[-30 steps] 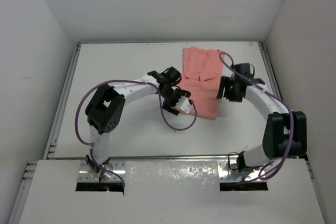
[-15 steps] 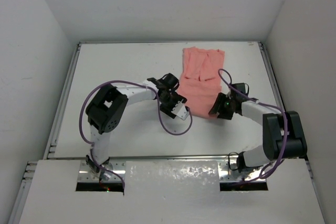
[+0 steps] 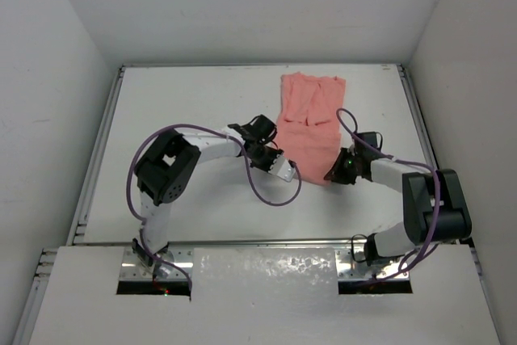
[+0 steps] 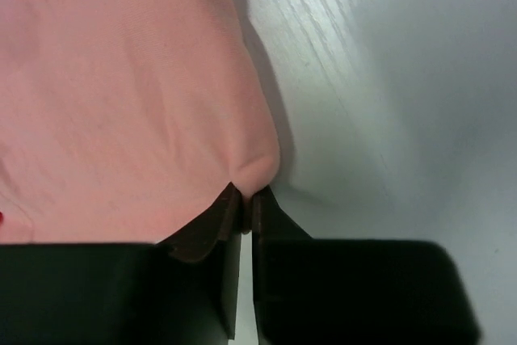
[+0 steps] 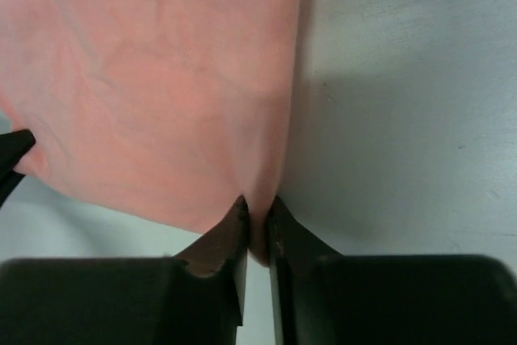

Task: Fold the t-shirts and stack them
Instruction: Grab one side of the 2/3 rectangular tshirt with both arms, then fold the long partially folded tshirt into a neat square

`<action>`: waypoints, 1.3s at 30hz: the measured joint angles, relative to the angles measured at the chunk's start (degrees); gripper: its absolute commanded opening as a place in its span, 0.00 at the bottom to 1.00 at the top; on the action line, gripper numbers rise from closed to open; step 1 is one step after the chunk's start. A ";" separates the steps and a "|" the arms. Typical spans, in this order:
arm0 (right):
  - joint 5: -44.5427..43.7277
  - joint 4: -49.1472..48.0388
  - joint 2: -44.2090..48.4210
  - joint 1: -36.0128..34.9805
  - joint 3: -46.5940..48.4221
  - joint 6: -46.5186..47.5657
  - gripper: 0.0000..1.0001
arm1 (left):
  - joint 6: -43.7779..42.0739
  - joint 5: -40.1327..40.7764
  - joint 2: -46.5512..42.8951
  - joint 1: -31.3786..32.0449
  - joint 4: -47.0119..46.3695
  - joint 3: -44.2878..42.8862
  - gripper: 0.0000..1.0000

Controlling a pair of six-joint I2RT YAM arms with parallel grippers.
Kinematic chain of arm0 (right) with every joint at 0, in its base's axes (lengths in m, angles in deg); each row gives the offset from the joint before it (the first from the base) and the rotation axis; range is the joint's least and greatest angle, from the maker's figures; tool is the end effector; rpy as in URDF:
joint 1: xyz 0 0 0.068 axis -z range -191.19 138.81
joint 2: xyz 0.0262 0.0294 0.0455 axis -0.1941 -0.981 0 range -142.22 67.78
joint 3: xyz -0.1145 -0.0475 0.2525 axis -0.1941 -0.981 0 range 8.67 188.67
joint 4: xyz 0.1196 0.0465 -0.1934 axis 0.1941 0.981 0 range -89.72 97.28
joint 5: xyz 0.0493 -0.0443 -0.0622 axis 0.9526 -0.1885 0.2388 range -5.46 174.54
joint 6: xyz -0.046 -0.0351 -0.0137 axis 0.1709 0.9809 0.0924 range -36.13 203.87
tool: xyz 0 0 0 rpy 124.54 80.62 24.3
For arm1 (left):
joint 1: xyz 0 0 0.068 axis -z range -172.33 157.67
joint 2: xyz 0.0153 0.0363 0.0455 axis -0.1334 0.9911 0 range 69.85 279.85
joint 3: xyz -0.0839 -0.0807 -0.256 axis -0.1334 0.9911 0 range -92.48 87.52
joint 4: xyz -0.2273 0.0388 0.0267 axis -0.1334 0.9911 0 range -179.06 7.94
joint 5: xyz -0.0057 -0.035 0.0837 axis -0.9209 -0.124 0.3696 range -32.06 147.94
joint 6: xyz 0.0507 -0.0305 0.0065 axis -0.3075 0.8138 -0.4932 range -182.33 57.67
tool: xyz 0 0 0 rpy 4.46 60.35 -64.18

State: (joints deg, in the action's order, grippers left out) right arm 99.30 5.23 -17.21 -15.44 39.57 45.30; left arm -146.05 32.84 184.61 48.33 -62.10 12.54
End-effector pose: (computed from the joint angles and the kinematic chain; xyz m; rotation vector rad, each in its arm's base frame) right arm 0.2282 0.0281 0.1479 0.6964 2.5794 0.5919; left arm 0.2772 -0.2626 0.1665 2.3447 1.1024 -0.3406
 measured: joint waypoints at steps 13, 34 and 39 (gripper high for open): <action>0.42 8.87 1.55 0.00 2.25 8.15 0.00 | 14.97 -2.58 -0.28 0.48 -1.51 0.55 0.00; 6.10 45.94 33.11 -8.20 1.55 18.05 0.00 | 38.23 -4.87 -26.49 11.19 16.33 12.15 0.00; 8.74 55.30 35.85 -9.07 5.57 16.90 0.00 | 43.41 -4.87 -33.86 16.65 22.14 11.76 0.00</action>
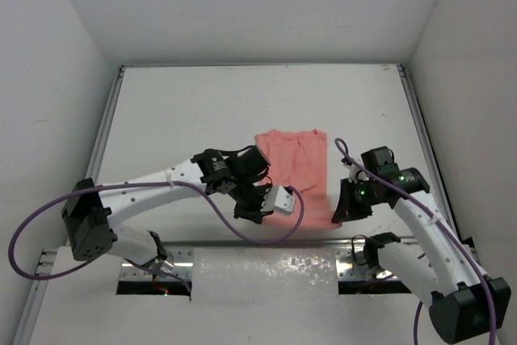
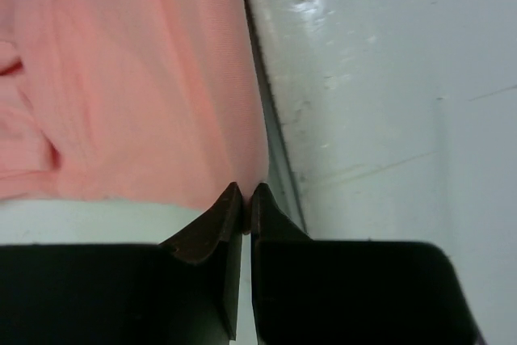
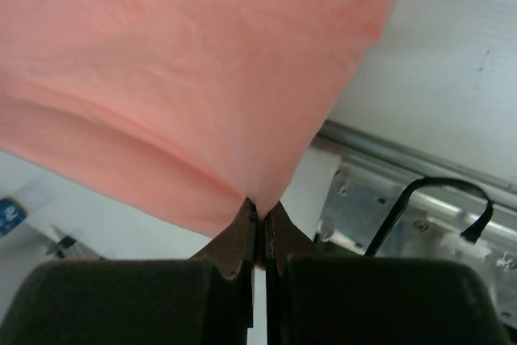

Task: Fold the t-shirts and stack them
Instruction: Fold the long partially folded tshirt into a neat square

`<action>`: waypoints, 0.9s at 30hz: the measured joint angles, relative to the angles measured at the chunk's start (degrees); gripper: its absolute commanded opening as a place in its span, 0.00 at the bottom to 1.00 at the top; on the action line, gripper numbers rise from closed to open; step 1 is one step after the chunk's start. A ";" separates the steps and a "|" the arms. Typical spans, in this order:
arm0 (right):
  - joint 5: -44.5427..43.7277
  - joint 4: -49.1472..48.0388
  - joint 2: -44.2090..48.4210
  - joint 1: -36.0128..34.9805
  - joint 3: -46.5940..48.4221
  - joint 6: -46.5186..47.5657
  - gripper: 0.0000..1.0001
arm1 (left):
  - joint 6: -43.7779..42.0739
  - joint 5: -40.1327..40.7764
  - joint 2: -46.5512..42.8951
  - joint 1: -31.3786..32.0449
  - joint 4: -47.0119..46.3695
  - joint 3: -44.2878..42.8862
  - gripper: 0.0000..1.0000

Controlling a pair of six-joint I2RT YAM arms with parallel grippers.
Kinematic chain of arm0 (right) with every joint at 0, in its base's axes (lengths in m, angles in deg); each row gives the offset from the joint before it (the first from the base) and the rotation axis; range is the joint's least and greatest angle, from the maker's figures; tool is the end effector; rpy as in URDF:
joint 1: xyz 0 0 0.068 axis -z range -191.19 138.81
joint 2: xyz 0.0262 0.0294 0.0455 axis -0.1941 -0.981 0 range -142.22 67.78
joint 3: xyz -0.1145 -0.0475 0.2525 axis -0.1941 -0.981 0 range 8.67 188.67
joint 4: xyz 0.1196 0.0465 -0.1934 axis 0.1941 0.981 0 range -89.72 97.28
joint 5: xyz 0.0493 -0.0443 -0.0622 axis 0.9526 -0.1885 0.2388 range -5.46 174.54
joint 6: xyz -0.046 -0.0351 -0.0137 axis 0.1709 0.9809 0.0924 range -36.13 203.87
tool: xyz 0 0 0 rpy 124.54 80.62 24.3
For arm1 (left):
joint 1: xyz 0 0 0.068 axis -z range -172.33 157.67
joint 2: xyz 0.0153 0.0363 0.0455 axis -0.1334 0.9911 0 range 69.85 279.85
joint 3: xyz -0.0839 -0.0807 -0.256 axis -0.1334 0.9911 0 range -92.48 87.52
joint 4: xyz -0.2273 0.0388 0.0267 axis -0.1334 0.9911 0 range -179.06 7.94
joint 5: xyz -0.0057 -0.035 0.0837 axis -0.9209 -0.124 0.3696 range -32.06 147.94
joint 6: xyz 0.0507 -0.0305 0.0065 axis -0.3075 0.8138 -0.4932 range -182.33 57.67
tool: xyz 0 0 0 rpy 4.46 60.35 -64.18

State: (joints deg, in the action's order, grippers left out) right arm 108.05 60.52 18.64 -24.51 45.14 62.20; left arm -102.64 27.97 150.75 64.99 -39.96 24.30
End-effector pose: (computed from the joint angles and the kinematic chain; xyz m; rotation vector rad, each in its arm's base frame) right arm 0.0898 0.0392 0.2226 0.1209 2.8980 0.7063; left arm 0.1125 -0.2159 0.2725 2.1388 1.6729 -0.8003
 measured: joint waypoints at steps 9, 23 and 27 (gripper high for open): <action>7.72 6.32 -5.38 -0.04 10.34 -0.61 0.00 | 5.18 -6.75 -3.43 -3.37 5.31 -1.66 0.00; 11.30 -2.51 -30.25 5.40 21.99 -0.79 0.00 | 10.88 -9.73 7.48 -22.38 3.23 -14.34 0.00; 11.26 -3.58 -35.21 7.34 28.22 -0.37 0.00 | 12.39 -9.46 10.86 -24.85 1.42 -18.49 0.00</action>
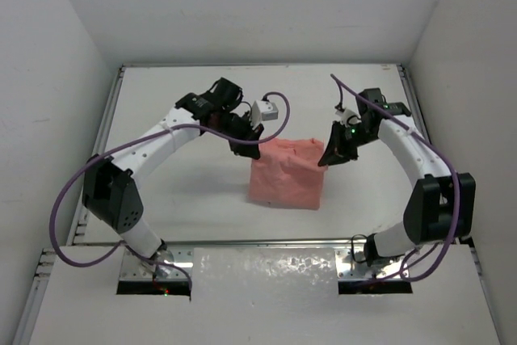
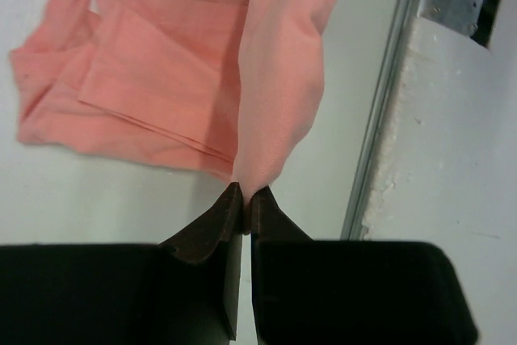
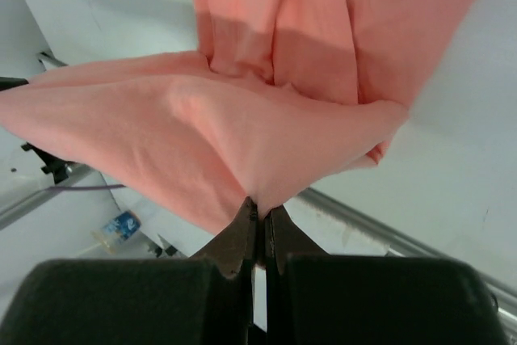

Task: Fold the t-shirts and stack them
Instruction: Fold the long partially folded tshirt into a neat square

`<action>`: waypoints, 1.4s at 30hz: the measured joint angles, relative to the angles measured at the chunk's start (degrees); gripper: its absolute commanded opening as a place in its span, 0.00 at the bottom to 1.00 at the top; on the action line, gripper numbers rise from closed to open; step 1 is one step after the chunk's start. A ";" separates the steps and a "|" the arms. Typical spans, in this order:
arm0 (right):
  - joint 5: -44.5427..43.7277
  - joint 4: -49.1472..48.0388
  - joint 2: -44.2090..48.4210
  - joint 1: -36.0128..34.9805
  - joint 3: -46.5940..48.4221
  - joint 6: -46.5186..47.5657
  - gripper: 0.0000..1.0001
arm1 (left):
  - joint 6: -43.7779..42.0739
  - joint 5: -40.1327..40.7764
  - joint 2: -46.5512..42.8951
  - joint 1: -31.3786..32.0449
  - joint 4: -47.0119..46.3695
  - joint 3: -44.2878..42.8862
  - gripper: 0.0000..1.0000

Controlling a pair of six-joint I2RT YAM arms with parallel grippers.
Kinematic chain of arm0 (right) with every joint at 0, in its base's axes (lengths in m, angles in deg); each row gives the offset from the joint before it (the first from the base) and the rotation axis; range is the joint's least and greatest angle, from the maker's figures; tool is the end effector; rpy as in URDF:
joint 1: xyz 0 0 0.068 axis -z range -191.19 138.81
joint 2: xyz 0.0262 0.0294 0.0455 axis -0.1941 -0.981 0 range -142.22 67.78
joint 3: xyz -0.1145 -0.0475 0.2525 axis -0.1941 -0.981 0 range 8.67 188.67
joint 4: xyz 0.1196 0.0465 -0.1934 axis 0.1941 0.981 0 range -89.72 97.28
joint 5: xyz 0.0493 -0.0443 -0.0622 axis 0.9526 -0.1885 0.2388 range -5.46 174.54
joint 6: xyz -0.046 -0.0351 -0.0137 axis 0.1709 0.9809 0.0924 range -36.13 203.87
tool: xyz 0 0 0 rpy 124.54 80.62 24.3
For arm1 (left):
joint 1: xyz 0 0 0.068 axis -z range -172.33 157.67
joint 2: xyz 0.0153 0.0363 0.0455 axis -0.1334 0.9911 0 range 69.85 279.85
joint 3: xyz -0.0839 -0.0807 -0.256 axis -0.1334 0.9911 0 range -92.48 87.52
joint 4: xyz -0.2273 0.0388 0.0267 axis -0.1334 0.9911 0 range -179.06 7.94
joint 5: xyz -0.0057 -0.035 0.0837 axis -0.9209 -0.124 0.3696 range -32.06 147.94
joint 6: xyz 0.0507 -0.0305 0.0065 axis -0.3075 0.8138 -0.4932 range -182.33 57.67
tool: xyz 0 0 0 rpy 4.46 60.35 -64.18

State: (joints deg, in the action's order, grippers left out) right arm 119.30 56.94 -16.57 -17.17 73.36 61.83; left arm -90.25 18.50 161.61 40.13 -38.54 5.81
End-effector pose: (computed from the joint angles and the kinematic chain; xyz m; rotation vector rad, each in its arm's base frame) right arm 0.2363 0.0498 0.2629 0.2982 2.8929 0.9670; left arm 0.2398 -0.1855 0.3142 1.4667 2.0507 -0.9254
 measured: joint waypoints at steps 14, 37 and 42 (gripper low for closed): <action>-1.86 -5.27 -14.49 2.29 6.84 -1.09 0.00 | 1.46 3.19 11.34 -3.34 -6.99 -4.55 0.00; -8.94 -15.65 -30.91 6.67 16.50 -7.98 0.33 | 6.99 13.86 26.51 -5.46 -24.59 -8.17 0.43; -16.94 -14.88 -35.26 8.66 24.65 -7.34 0.41 | 10.38 19.41 31.28 -6.08 -26.18 -13.07 0.47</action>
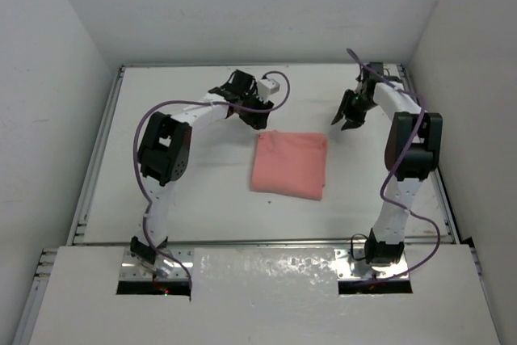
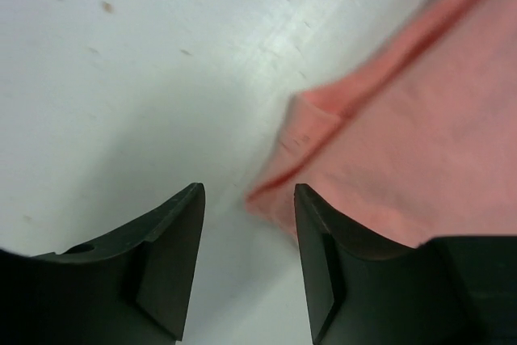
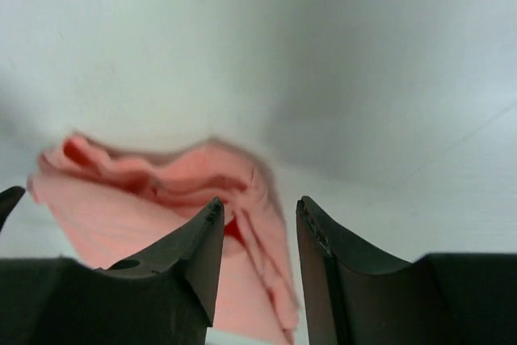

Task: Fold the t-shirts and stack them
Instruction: Fold the long partially folded tshirt into a neat square, then smooth out wrinkles on the folded tshirt

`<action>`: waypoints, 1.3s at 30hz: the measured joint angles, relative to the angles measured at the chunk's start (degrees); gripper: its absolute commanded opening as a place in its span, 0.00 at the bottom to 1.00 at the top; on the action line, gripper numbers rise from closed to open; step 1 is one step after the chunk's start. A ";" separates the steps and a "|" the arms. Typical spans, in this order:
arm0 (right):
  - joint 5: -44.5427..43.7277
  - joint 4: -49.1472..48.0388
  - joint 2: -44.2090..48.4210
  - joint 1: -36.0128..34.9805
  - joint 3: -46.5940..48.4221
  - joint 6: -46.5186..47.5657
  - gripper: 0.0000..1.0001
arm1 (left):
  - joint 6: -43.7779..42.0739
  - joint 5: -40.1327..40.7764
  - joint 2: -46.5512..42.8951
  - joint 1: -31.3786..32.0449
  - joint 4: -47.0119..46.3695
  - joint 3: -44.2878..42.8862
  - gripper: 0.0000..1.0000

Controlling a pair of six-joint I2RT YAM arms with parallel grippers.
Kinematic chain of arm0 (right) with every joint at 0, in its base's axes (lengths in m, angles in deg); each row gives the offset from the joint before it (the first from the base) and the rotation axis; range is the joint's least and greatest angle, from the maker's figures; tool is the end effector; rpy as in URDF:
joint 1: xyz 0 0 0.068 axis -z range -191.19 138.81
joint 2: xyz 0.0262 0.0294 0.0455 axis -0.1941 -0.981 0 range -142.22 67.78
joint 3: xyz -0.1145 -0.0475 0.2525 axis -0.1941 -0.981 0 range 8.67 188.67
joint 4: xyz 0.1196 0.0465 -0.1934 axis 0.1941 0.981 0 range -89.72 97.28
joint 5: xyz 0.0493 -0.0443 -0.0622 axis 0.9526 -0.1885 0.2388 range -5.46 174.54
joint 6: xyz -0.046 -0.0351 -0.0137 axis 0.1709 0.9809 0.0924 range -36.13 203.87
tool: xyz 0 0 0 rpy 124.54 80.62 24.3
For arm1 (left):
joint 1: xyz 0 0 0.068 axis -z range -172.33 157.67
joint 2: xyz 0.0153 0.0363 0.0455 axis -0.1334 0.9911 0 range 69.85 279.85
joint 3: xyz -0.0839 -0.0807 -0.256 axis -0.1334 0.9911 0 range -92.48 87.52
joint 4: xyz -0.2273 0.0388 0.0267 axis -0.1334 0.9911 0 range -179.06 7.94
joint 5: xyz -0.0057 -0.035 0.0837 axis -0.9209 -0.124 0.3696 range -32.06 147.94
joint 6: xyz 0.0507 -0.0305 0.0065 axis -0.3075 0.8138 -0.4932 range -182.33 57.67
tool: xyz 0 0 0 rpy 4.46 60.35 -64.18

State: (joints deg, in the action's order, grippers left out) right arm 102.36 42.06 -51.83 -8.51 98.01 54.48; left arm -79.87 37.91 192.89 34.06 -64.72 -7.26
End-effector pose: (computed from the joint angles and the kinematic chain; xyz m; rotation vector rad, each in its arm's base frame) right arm 0.4050 -0.0056 0.1850 0.7223 2.7688 0.5407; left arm 0.4008 -0.2156 0.2027 1.0625 2.2385 -0.5003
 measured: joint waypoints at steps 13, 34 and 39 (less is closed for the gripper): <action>-10.47 -12.02 24.87 -12.90 -16.94 5.14 0.00 | 8.85 -2.73 -8.98 -3.32 -5.05 2.40 0.26; -5.77 -25.20 3.72 -7.78 -16.96 -2.10 0.00 | 14.03 2.16 1.86 1.22 -14.29 7.78 0.41; -5.81 -24.92 2.32 -7.39 -14.56 -1.66 0.00 | 15.21 5.07 2.36 0.72 -14.67 5.99 0.43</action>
State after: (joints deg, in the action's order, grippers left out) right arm 96.55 17.14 -49.51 -15.90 83.46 52.82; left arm -64.65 42.98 195.25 34.78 -79.39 -1.27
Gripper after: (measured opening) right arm 0.001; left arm 0.419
